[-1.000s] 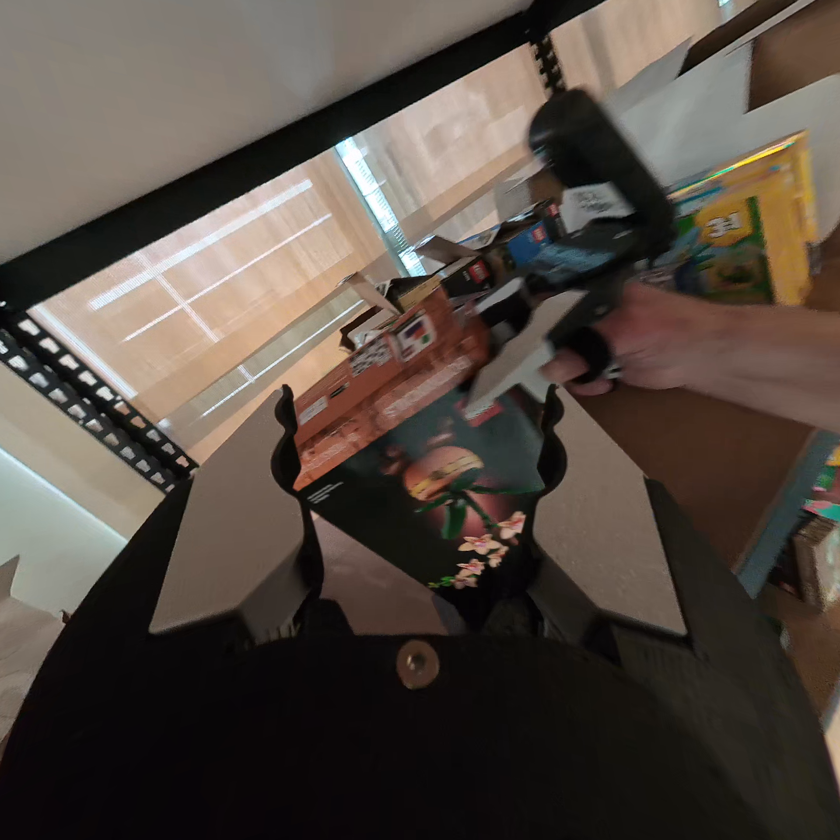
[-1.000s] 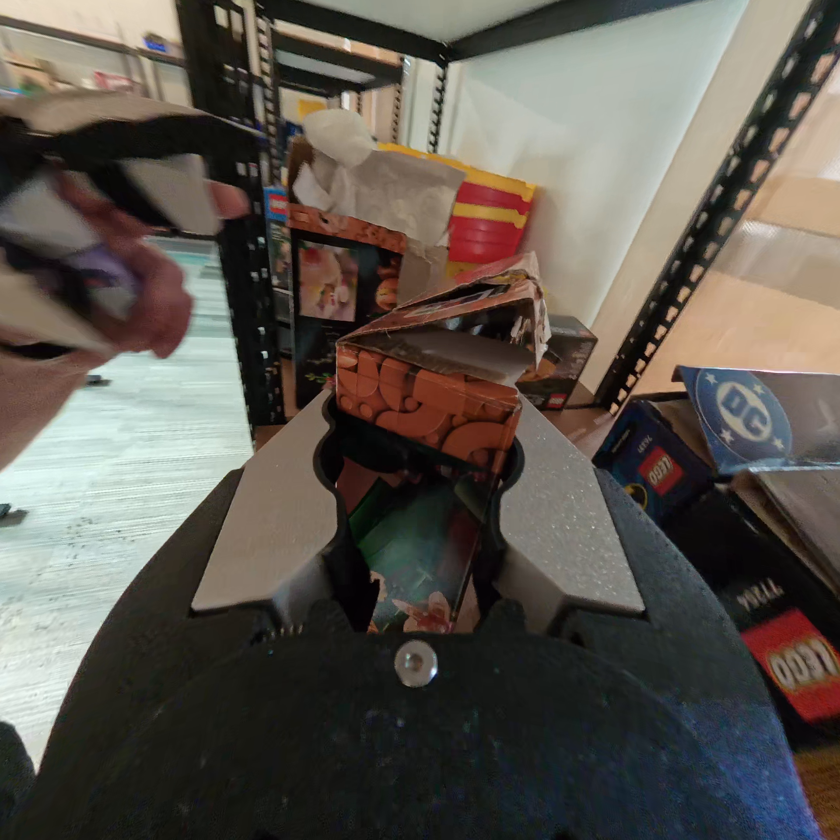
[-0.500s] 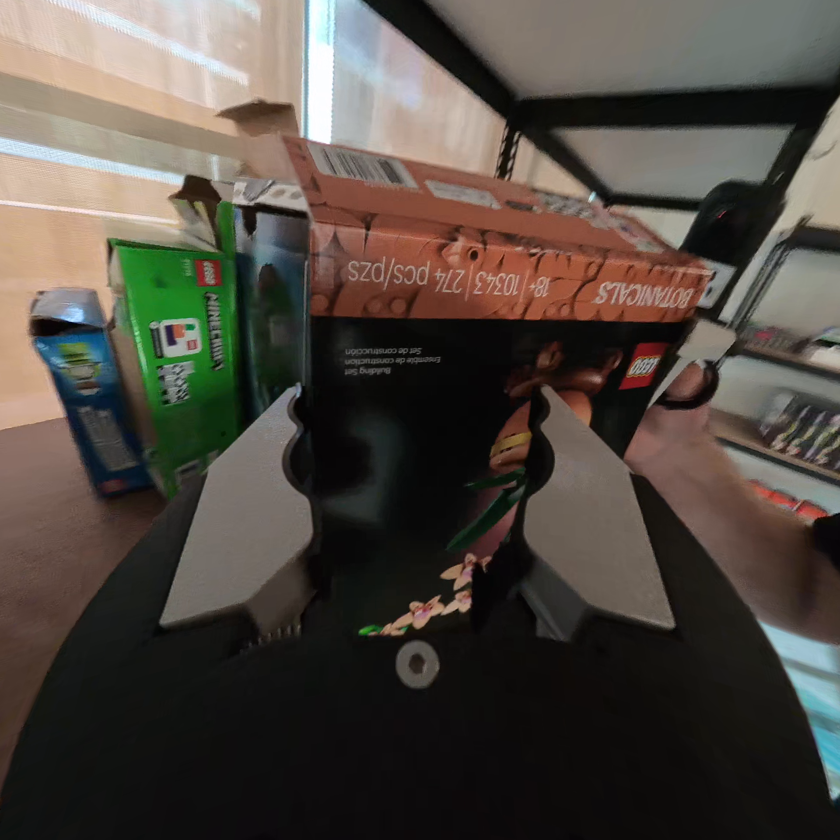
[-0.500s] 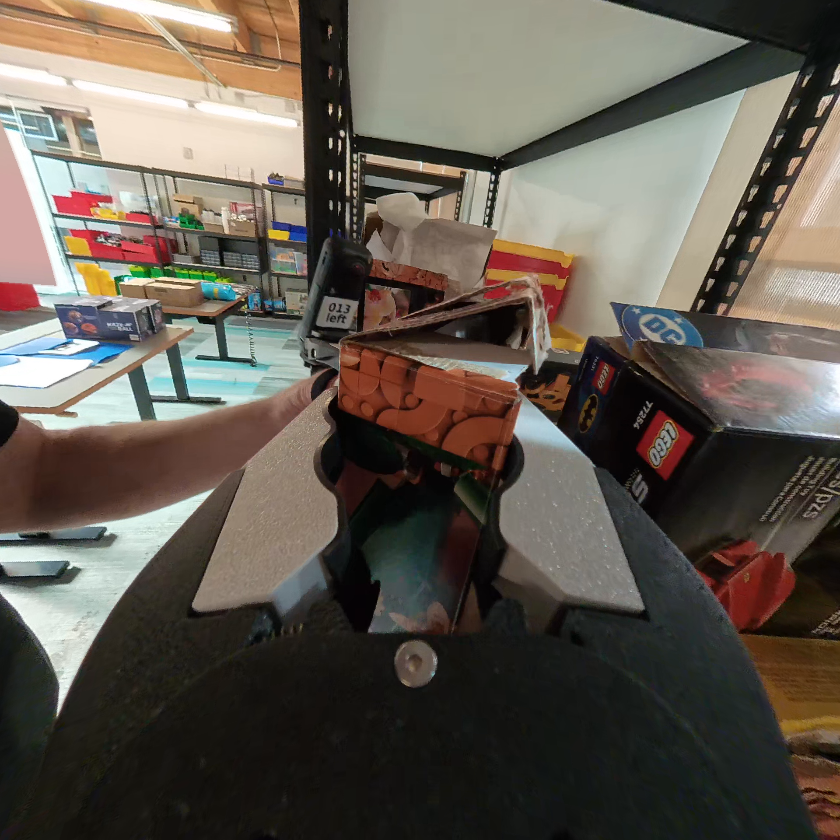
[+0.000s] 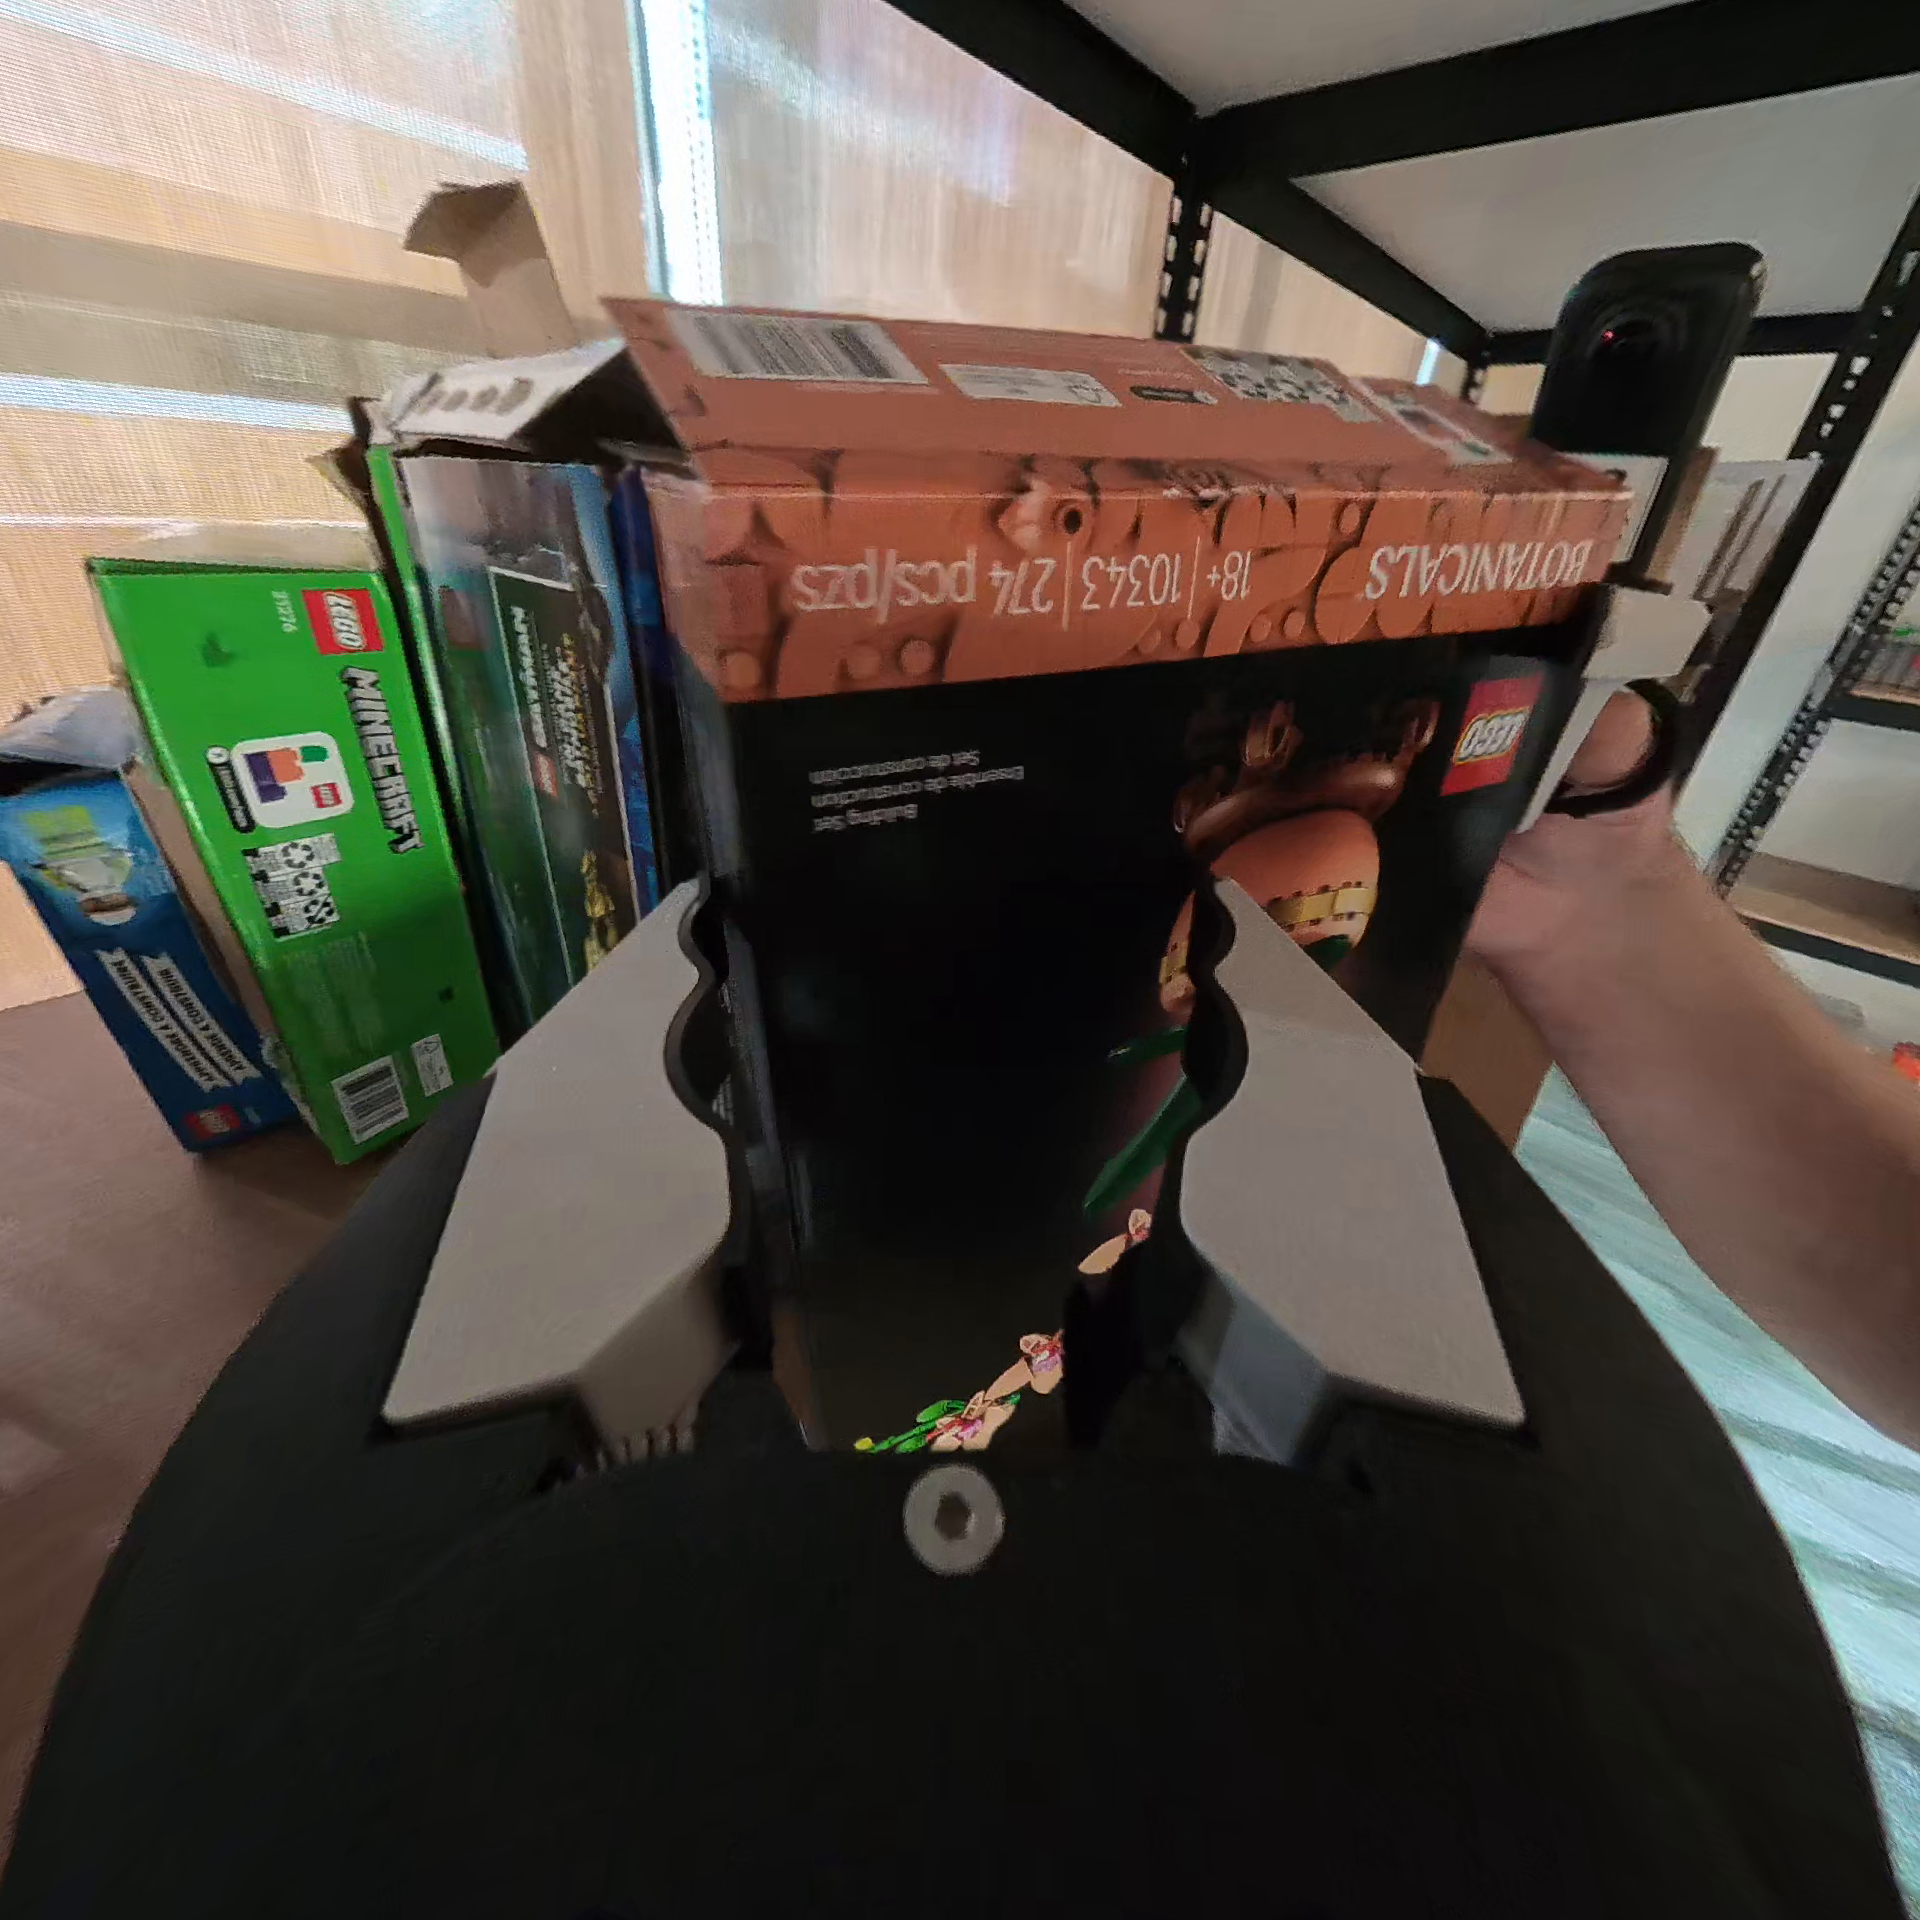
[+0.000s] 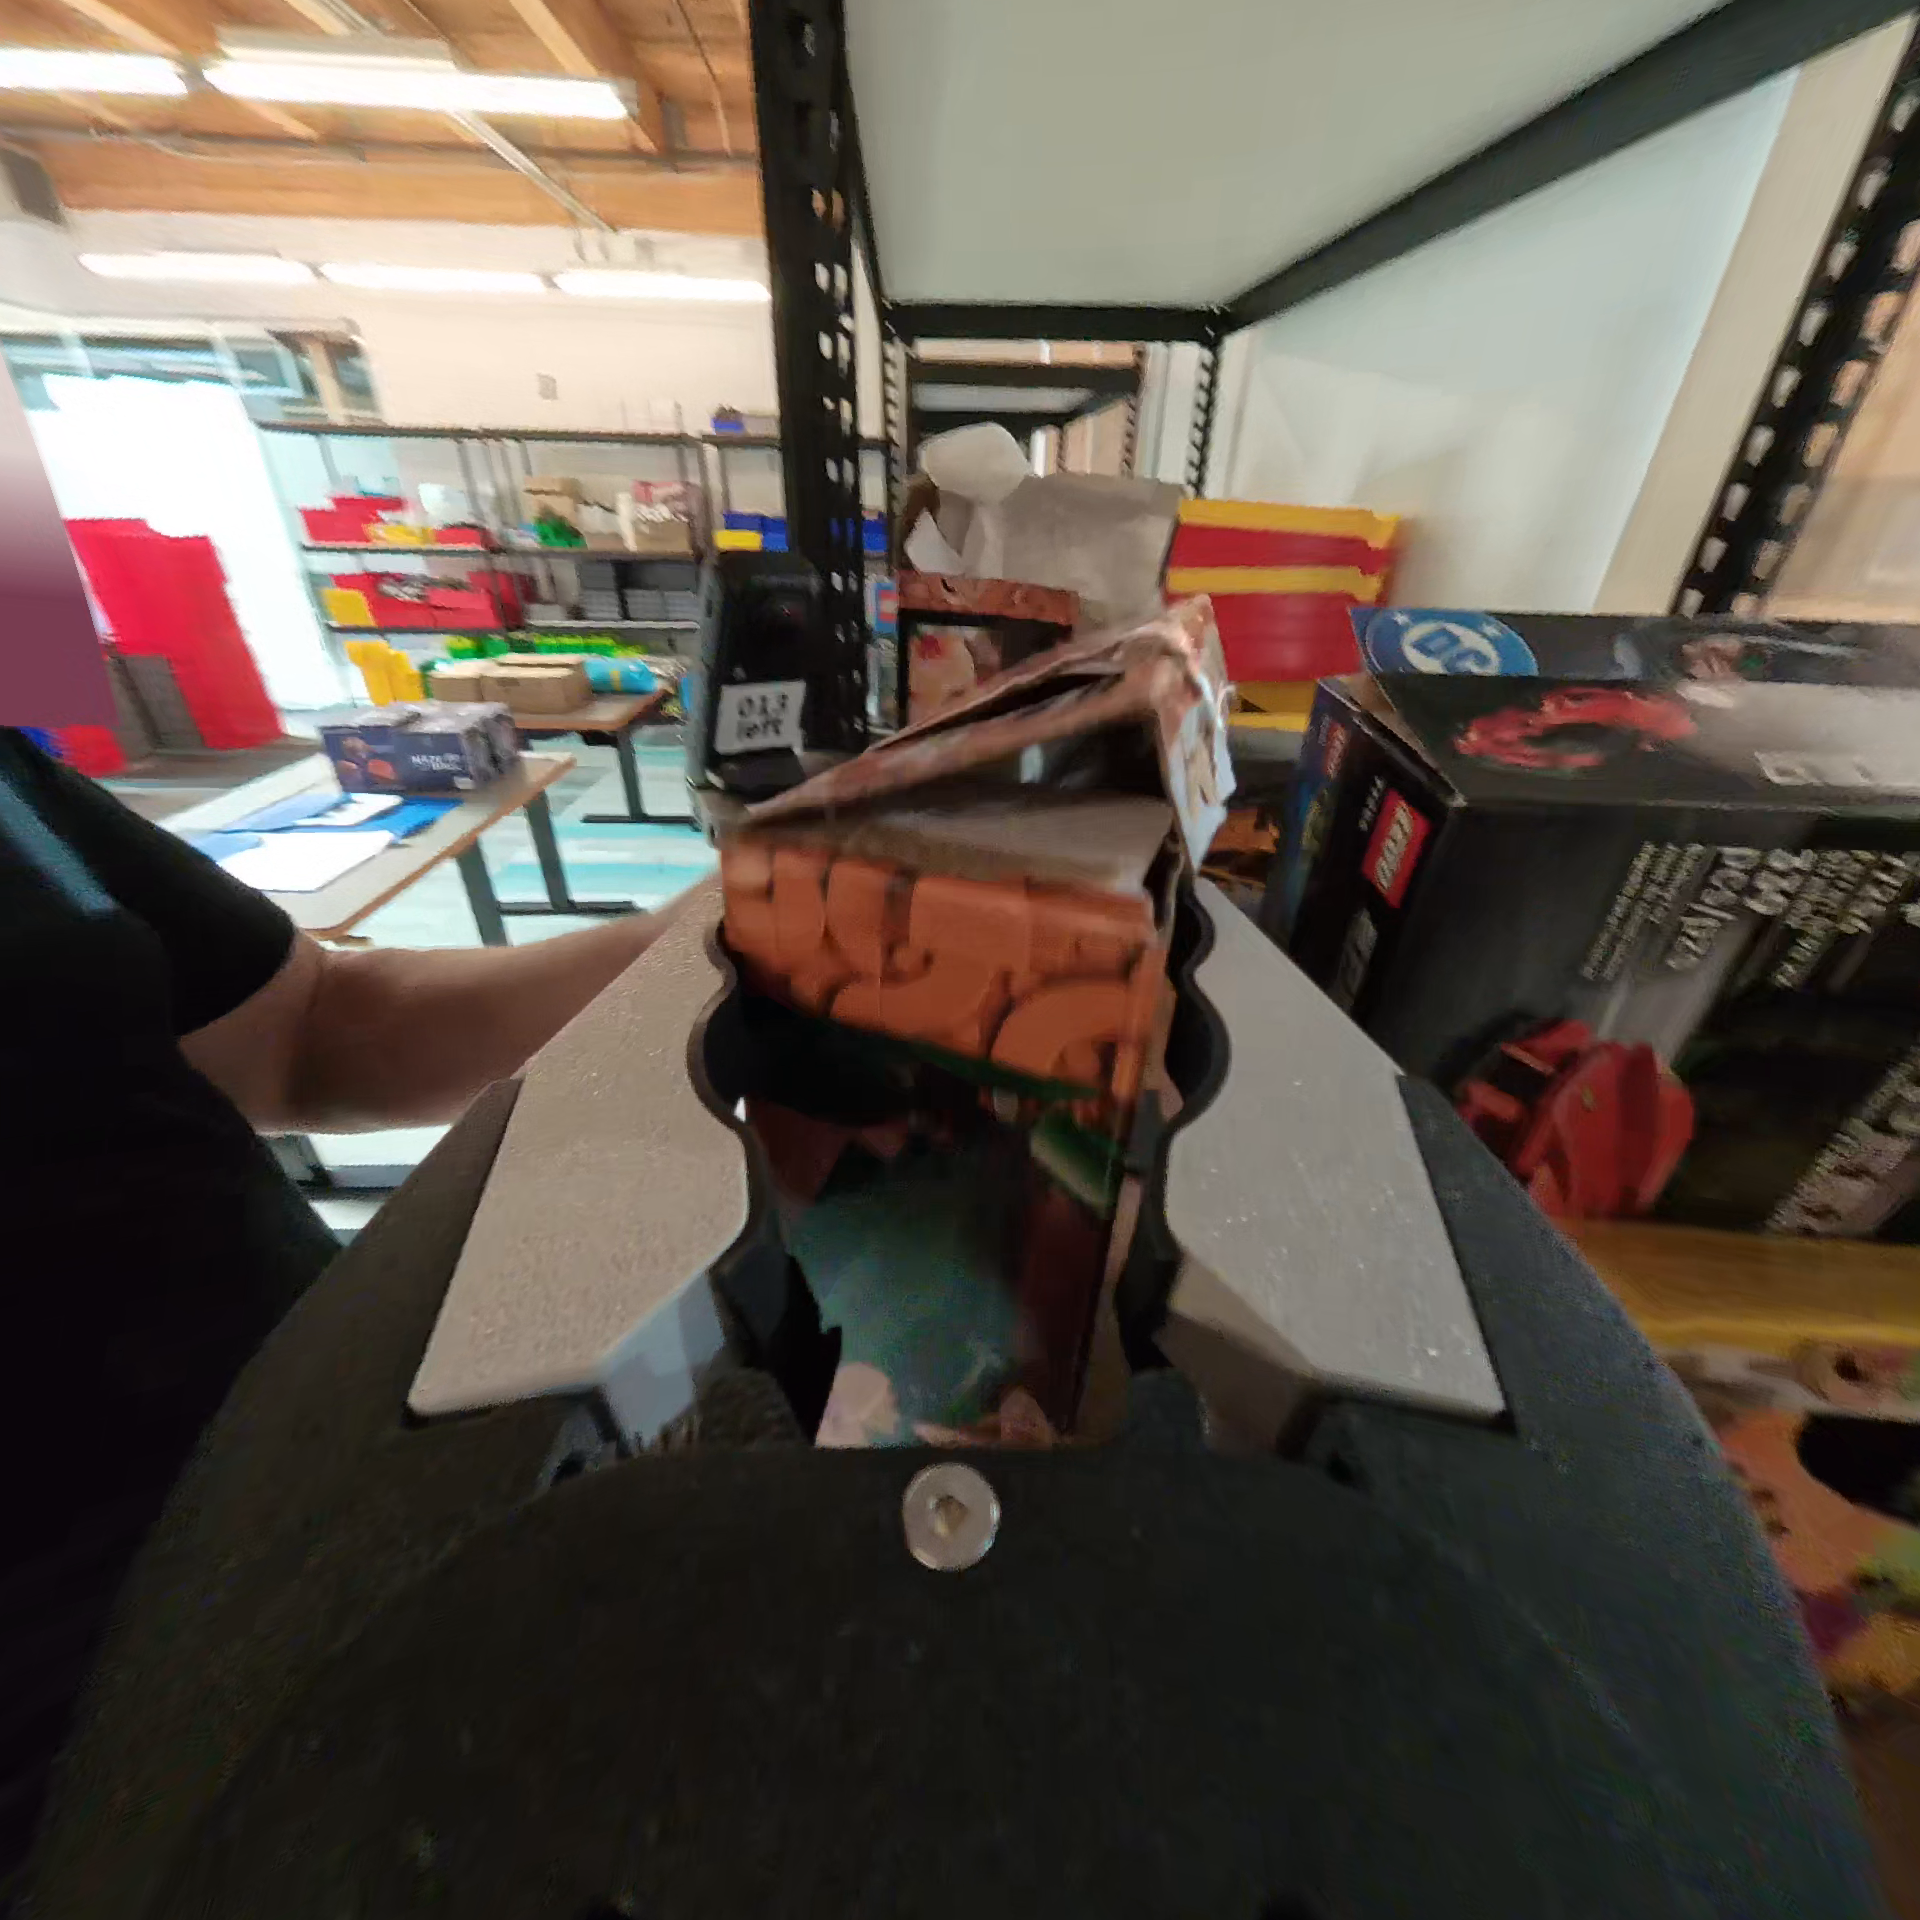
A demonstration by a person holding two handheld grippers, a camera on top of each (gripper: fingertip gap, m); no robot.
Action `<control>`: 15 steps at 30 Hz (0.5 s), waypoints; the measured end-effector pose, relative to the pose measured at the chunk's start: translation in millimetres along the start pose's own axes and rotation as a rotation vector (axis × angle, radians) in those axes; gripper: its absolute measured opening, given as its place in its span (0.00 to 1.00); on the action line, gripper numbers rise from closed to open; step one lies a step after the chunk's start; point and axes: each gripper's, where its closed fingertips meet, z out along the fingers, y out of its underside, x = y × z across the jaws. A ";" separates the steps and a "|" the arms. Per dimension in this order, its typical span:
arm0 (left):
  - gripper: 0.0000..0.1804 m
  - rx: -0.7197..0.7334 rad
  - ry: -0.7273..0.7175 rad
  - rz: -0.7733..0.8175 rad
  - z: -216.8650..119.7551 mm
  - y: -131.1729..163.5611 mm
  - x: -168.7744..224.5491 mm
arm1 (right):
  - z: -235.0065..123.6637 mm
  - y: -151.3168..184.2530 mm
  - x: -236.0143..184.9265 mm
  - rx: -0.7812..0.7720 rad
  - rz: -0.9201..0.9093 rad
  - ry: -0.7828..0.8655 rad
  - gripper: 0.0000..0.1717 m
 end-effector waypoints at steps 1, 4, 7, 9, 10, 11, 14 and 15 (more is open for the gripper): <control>0.47 -0.015 0.026 0.004 0.7 -0.8 2.7 | -2.8 -1.1 2.5 -0.009 -0.012 0.036 0.50; 0.47 -0.007 0.033 0.047 -4.1 -18.4 -0.8 | -15.1 -13.4 4.8 -0.018 -0.068 0.148 0.54; 0.49 0.037 0.012 0.122 -14.6 -52.4 -1.6 | -28.5 -14.3 8.1 -0.092 -0.155 0.298 0.57; 0.48 0.053 0.000 0.243 -18.3 -78.2 8.7 | -27.8 0.3 7.5 -0.149 -0.125 0.308 0.57; 0.48 0.039 0.015 0.311 -16.8 -88.4 19.0 | -25.2 6.4 7.8 -0.145 -0.114 0.310 0.57; 0.48 0.021 0.031 0.379 -13.7 -97.4 30.0 | -20.6 15.1 7.3 -0.151 -0.094 0.303 0.57; 0.48 -0.156 0.139 0.592 4.9 -97.1 63.5 | -7.4 29.2 8.8 -0.133 -0.088 0.358 0.50; 0.49 -0.221 0.171 0.647 11.6 -93.0 69.9 | -4.4 28.4 5.7 -0.118 -0.078 0.363 0.50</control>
